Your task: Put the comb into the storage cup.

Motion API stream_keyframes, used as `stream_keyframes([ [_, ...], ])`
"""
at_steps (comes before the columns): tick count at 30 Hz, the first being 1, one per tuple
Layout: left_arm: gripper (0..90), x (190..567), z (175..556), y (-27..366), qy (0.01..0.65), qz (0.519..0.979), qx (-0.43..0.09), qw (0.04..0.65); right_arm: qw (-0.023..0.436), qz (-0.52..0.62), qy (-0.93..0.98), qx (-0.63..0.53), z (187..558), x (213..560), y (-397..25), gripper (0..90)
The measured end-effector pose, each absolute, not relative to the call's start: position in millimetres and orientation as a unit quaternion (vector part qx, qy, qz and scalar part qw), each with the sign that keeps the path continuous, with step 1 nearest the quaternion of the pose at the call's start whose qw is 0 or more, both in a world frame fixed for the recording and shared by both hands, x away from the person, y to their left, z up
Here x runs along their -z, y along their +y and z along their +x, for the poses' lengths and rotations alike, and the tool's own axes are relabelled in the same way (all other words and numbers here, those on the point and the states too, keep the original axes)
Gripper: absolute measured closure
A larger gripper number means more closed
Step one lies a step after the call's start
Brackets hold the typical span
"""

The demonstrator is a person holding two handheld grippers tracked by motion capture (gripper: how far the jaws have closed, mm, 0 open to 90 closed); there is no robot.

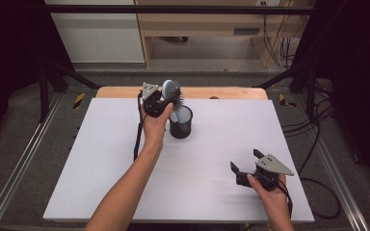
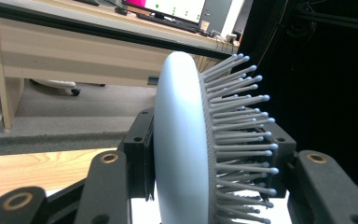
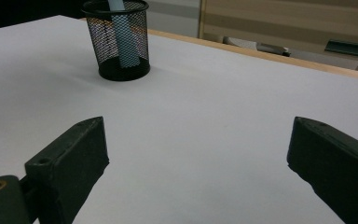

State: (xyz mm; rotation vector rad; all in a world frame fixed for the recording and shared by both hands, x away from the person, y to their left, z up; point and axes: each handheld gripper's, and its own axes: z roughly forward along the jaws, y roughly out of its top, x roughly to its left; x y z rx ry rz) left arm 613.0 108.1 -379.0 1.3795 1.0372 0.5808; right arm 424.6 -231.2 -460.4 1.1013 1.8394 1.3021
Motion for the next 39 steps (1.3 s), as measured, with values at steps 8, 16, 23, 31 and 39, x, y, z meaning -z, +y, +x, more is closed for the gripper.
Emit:
stream_keyframes([
  [8,48.7,380,614,112,0.457,0.593,-0.248,0.615,0.312,0.416,0.698,-0.492,425,461,-231,5.2],
  [16,47.7,382,614,118,0.465,0.588,-0.243,0.616,0.312,0.415,0.699,-0.492,425,461,-230,5.2],
  [23,46.5,384,615,127,0.476,0.581,-0.235,0.617,0.31,0.414,0.701,-0.49,426,462,-228,5.2],
  [31,45.7,387,614,134,0.487,0.572,-0.23,0.619,0.311,0.412,0.702,-0.49,425,461,-227,5.1],
  [39,45.1,389,615,137,0.493,0.566,-0.227,0.621,0.31,0.412,0.703,-0.49,425,462,-227,5.1],
])
